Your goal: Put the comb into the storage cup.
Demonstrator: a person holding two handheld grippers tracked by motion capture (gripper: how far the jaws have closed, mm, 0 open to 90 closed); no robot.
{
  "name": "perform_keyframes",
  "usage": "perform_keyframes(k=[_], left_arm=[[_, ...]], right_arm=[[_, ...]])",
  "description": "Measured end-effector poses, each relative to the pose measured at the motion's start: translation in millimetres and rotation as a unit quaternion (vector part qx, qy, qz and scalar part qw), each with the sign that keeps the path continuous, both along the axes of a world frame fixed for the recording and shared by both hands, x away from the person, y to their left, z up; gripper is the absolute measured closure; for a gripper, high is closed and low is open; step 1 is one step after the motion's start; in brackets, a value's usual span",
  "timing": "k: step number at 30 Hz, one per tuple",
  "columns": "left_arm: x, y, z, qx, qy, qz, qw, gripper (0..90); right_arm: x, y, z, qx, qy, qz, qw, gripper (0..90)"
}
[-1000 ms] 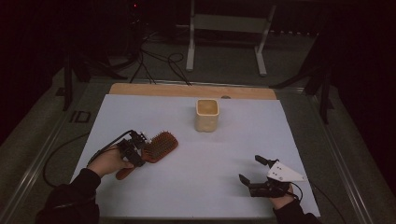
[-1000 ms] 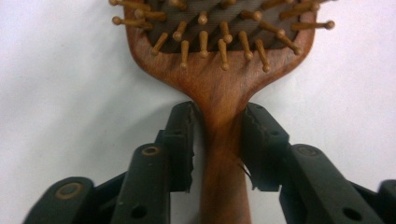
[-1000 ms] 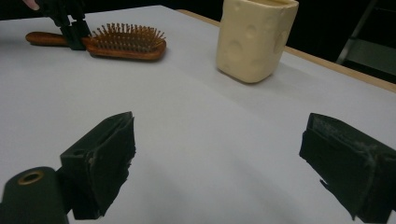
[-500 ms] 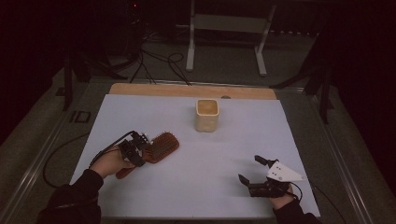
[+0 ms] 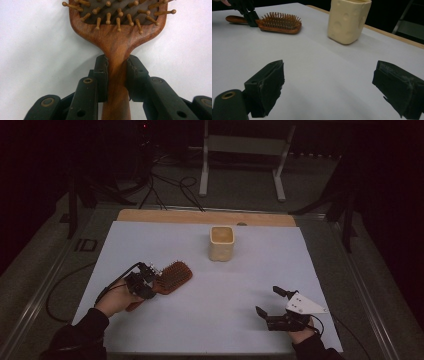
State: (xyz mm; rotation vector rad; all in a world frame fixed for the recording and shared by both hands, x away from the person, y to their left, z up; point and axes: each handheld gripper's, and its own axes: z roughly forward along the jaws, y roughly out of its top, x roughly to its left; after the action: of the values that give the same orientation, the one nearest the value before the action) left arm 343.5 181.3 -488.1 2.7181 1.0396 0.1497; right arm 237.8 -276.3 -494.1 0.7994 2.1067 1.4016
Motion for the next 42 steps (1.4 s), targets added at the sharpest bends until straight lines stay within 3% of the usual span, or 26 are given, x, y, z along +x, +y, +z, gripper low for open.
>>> perform_keyframes(k=[8, 17, 21, 30, 42], left_arm=[[-4.1, 2.2, 5.4, -0.02, -0.017, 0.0, 0.9996, 73.6], [-9.3, 6.7, 14.7, -0.059, -0.043, 0.011, 0.9972, 73.5], [-14.6, 7.4, 20.8, -0.081, -0.063, 0.012, 0.9947, 73.4], [-26.3, 3.0, 34.3, -0.129, -0.088, 0.014, 0.9876, 73.4], [-38.1, -18.2, 42.5, -0.17, -0.116, 0.006, 0.9786, 73.4]], right_arm=[[0.2, 0.1, -0.1, 0.001, 0.001, -0.001, 1.0, 9.7], [-0.3, 0.3, 0.2, 0.0, 0.0, 0.0, 1.0, 9.7], [-0.1, 0.7, 0.0, 0.0, 0.001, -0.001, 1.0, 9.7], [0.1, 0.5, -0.1, 0.0, 0.001, -0.001, 1.0, 9.7], [0.8, 0.7, -0.4, -0.002, 0.004, 0.001, 1.0, 9.7]])
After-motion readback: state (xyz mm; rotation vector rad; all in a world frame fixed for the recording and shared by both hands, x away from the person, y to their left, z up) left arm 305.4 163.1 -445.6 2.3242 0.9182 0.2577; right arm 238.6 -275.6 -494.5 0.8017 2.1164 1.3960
